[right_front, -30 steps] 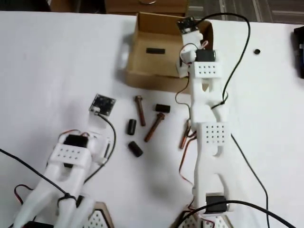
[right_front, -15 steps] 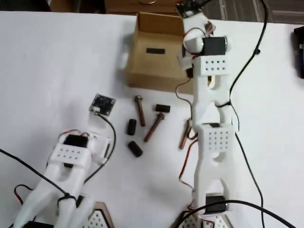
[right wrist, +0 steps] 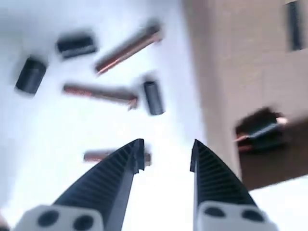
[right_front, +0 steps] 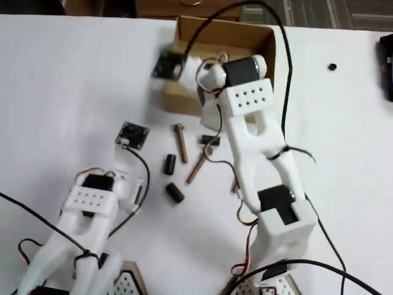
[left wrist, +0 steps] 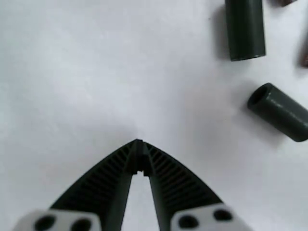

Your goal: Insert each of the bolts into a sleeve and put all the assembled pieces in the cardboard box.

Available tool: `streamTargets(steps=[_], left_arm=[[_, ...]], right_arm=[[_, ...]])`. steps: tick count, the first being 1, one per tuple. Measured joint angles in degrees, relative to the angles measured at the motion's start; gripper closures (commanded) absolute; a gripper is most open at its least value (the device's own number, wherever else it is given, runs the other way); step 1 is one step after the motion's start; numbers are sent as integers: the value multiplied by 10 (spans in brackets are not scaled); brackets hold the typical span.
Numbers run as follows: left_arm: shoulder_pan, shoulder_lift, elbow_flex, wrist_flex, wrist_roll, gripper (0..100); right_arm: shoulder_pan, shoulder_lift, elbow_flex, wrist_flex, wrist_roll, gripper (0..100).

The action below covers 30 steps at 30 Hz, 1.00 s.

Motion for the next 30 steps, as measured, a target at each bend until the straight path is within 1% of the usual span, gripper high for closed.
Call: streamTargets(steps=[3, 7, 12, 18, 25, 30], left_arm=[[0, 0, 0, 0, 0, 980], [0, 0, 0, 0, 0, 980], [0, 0, 0, 0, 0, 980], [0, 0, 0, 0, 0, 980], [0, 0, 0, 0, 0, 980], [0, 0, 0, 0, 0, 980]], right_arm=[[-1, -2, 61, 0, 47, 851], [-7, -2, 91, -1, 92, 851], [-10, 31, 87, -2, 111, 851], [-32, 119, 26, -2, 111, 851], [-30, 220, -96, -2, 111, 851], [-24, 272, -147, -2, 111, 852]])
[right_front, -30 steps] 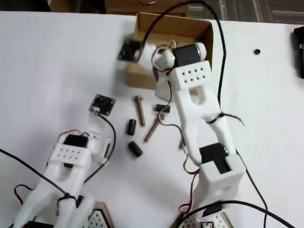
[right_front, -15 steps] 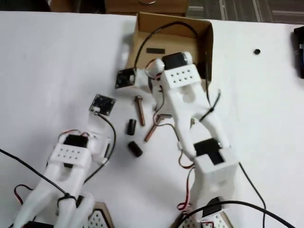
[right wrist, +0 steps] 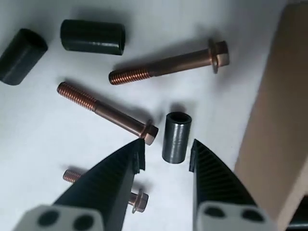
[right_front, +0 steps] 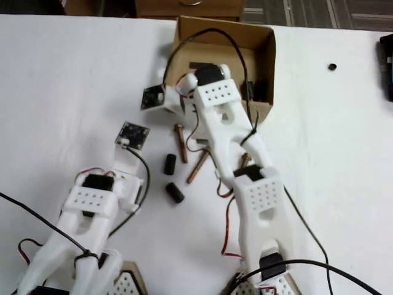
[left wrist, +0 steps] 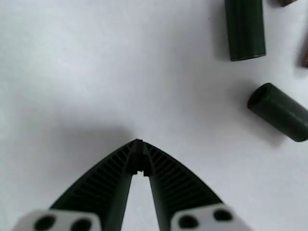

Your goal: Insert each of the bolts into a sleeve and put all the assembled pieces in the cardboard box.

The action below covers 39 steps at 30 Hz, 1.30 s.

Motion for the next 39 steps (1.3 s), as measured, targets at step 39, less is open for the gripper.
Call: streamTargets(steps=[39], left_arm=[[0, 0, 2, -14, 0, 980]], right_arm=[[36, 119, -30, -37, -1, 853]])
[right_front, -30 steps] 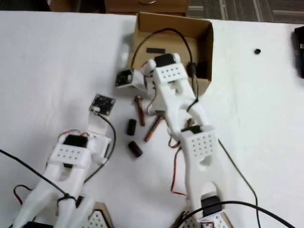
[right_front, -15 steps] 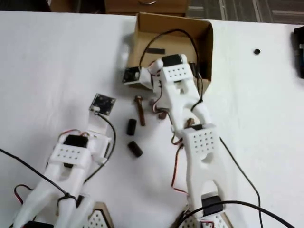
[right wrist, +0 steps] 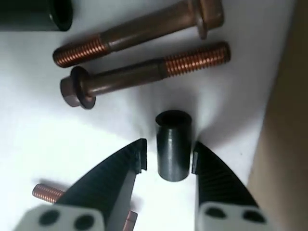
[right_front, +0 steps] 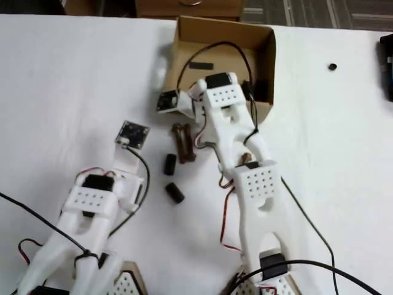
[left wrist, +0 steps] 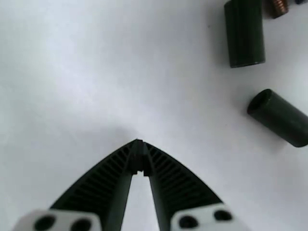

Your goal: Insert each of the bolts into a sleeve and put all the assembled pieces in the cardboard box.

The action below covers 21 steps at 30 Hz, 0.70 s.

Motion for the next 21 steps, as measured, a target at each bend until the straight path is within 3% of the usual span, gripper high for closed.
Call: streamTargets(steps=[13, 18, 21], left_arm=[[0, 0, 0, 0, 0, 980], [0, 0, 0, 0, 0, 980], [0, 0, 0, 0, 0, 980]], right_arm=[[-8, 0, 0, 1, 0, 857], [-8, 0, -1, -8, 0, 988], [-14, 1, -1, -8, 0, 981]])
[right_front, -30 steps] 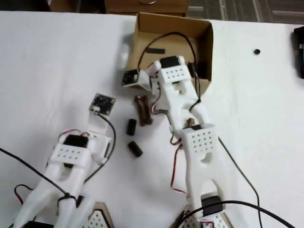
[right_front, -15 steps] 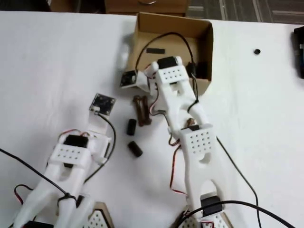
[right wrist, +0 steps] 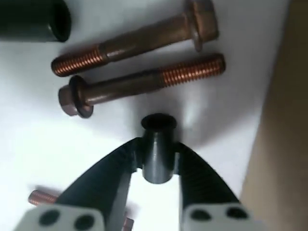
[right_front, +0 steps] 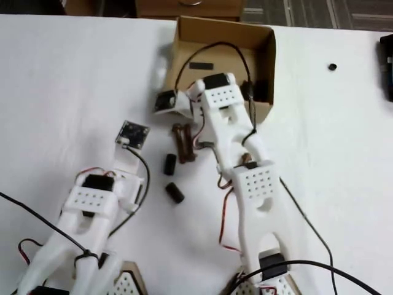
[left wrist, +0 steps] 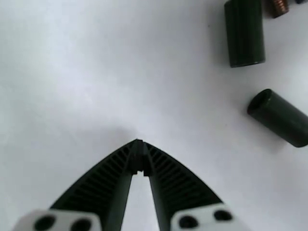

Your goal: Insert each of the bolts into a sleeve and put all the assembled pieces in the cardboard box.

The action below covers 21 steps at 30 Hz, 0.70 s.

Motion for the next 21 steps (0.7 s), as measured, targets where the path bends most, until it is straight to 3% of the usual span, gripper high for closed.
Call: streamTargets(steps=[8, 13, 21], left_arm=[[-20, 0, 0, 3, -1, 980], [-22, 0, 0, 3, 4, 980], [-22, 0, -59, 62, 156, 980]], right_arm=[[-5, 0, -7, 2, 0, 978], [-5, -10, -39, 10, -55, 978], [67, -113, -48, 12, -164, 978]])
